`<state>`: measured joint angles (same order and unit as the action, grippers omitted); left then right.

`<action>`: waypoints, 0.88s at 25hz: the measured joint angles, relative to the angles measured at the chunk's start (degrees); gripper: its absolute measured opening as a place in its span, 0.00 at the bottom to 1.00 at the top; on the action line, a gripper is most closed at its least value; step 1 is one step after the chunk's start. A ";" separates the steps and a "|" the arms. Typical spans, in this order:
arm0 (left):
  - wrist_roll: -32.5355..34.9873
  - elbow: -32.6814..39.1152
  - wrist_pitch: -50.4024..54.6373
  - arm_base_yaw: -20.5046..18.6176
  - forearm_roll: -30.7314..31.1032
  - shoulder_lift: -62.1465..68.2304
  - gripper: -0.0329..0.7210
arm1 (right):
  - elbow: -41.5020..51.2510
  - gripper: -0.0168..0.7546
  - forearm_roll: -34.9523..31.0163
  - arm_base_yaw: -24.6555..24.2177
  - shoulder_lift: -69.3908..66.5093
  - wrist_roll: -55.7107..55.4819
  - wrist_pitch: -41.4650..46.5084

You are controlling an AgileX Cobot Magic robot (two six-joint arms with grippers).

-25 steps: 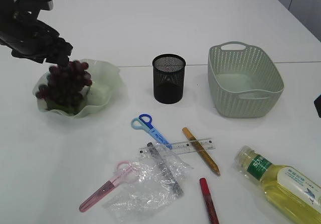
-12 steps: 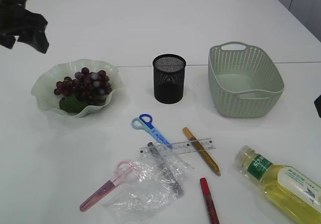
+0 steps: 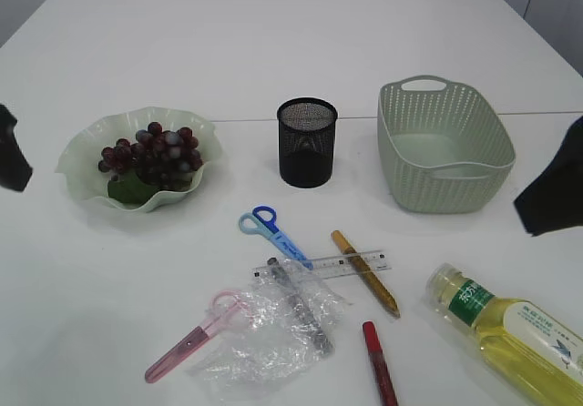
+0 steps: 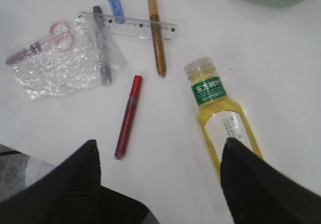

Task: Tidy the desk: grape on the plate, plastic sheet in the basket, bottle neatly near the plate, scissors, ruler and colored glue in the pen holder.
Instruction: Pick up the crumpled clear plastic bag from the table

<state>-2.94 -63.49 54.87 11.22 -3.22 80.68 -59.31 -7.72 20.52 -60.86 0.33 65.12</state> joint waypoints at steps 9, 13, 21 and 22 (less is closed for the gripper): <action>0.00 8.98 4.48 -0.13 -4.10 -9.44 0.74 | 0.00 0.73 1.68 16.48 -10.66 -5.40 -0.48; -0.03 10.19 4.57 -0.13 -5.05 -12.90 0.74 | 0.00 0.73 2.22 23.82 -17.25 -6.68 -3.67; -0.13 12.51 3.89 -0.13 -5.12 -14.75 0.74 | -7.46 0.73 4.84 33.09 -29.75 -12.06 -8.21; -0.13 12.88 3.85 -0.13 -5.17 -14.75 0.73 | -9.25 0.73 6.11 33.55 -31.52 -13.24 -8.44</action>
<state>-3.07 -50.60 58.73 11.09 -8.39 65.92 -68.56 -1.61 54.07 -92.38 -12.91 56.68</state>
